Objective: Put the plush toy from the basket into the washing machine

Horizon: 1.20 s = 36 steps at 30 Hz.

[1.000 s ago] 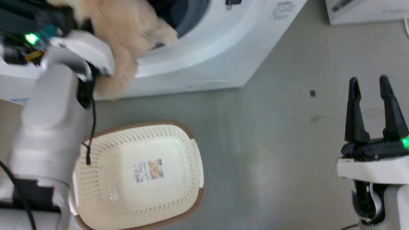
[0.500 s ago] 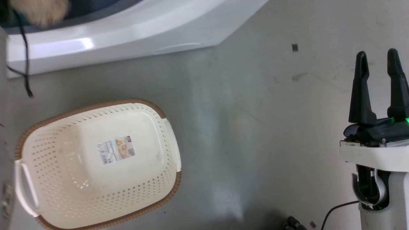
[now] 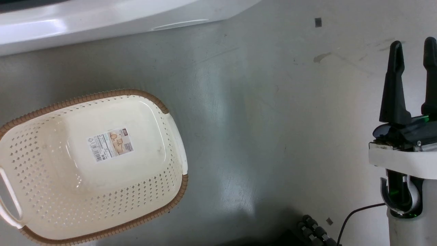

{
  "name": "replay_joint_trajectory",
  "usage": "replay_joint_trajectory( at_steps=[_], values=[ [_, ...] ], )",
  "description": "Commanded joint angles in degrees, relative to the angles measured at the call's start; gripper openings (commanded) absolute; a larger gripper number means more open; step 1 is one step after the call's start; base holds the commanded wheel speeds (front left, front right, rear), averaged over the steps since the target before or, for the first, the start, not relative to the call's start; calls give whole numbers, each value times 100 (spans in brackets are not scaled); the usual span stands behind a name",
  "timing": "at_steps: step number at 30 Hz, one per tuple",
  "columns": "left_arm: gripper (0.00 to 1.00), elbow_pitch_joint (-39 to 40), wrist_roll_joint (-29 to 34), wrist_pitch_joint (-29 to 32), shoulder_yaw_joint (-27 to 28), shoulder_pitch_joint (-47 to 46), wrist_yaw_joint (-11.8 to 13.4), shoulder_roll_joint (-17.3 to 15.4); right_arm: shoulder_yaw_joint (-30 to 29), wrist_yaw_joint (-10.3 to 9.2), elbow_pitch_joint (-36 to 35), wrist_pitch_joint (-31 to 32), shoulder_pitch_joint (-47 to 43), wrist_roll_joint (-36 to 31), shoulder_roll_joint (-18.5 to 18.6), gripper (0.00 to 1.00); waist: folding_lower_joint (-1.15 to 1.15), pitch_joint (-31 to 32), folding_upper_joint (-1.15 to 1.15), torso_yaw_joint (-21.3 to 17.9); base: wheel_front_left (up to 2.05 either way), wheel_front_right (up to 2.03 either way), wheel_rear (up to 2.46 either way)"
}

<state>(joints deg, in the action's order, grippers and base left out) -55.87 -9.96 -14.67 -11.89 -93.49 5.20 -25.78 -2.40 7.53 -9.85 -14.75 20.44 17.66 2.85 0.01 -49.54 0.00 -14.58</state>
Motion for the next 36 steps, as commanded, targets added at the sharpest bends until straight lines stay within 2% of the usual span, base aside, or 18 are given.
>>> replay_joint_trajectory(
  at_steps=[1,10,16,21,36],
  values=[
    [100,28,45,-32,-8,-24,47,-15,-12,-4,-26,-25,104,5,3,100,-1,-22,0,27,0,0,0],
    [100,-23,77,-32,-110,377,32,167,-27,-4,48,-25,100,-94,3,100,-1,203,0,203,0,0,0],
    [100,192,-43,-32,2,1062,8,267,-53,-4,154,-25,-18,-126,3,100,-1,656,0,290,0,0,0],
    [100,661,-54,-32,79,1903,6,374,-34,-4,170,-25,-206,-281,3,100,-1,1090,0,432,0,0,0],
    [100,2534,157,-32,400,4615,282,1019,-30,-4,354,-25,-857,-668,3,100,-1,2478,0,1014,0,0,0]
  ],
)
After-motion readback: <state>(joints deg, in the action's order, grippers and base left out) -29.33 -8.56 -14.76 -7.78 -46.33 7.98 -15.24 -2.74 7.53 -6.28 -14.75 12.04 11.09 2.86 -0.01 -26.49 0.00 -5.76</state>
